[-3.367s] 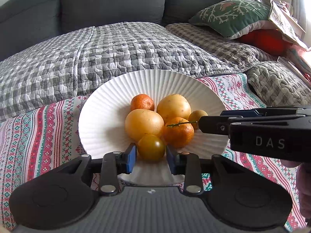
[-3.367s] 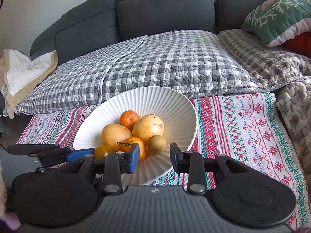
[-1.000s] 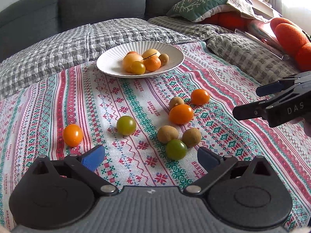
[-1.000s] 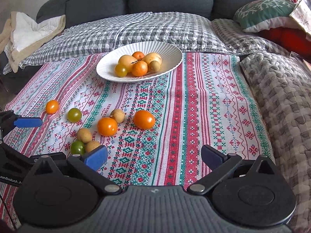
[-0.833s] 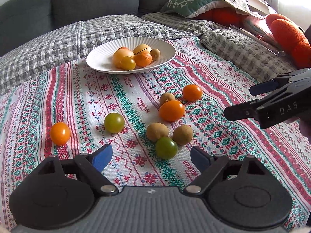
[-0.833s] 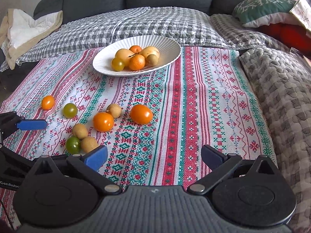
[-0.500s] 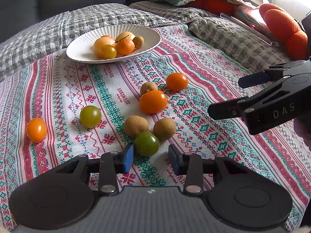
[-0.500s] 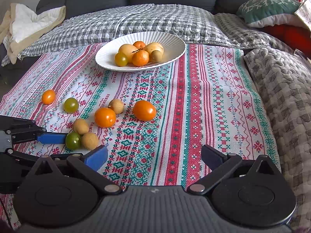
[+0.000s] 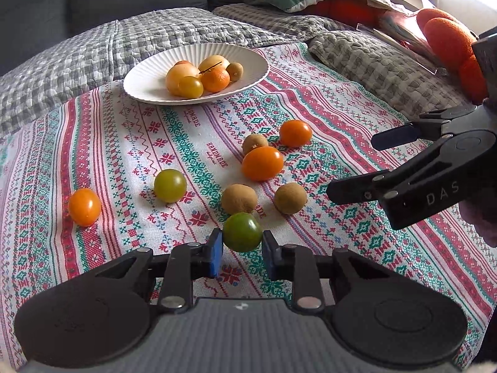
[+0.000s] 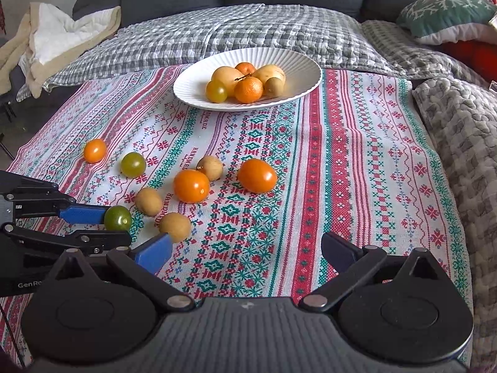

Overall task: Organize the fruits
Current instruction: 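Grasp a green cherry tomato with the left tool while the right grasps a brown round fruit, then put the green tomato in the plate with left tool while right adds the brown fruit, then move both open tools back from the plate to the remaining fruits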

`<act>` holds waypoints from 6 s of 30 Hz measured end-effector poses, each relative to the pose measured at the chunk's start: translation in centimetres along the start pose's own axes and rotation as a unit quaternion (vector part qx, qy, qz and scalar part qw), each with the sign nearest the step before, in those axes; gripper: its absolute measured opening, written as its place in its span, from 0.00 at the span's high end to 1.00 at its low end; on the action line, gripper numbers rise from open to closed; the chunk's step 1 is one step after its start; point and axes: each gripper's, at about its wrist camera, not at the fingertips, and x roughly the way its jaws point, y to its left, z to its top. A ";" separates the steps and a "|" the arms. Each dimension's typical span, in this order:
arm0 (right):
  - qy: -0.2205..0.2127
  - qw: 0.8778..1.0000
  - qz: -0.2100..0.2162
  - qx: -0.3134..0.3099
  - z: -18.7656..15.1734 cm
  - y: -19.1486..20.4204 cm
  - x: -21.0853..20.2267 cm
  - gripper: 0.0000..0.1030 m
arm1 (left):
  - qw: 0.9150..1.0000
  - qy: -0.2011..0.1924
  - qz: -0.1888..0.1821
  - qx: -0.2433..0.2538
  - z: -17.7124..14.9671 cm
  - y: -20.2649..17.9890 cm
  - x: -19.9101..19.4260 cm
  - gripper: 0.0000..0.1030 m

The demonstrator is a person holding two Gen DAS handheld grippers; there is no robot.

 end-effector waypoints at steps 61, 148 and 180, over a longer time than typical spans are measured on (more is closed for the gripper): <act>-0.051 0.997 0.053 -0.023 2.5 3.4 -0.9 0.77 | 0.998 -0.014 0.012 -0.052 0.7 2.1 -1.1 0.87; -0.106 0.991 -0.028 0.072 8.4 -2.5 -1.5 0.05 | 0.985 -0.078 0.086 -0.127 9.7 6.9 -0.5 0.09; -0.064 0.997 -0.042 0.014 1.7 2.6 -1.3 0.01 | 0.982 -0.065 0.162 -0.073 -0.1 6.5 -4.4 0.09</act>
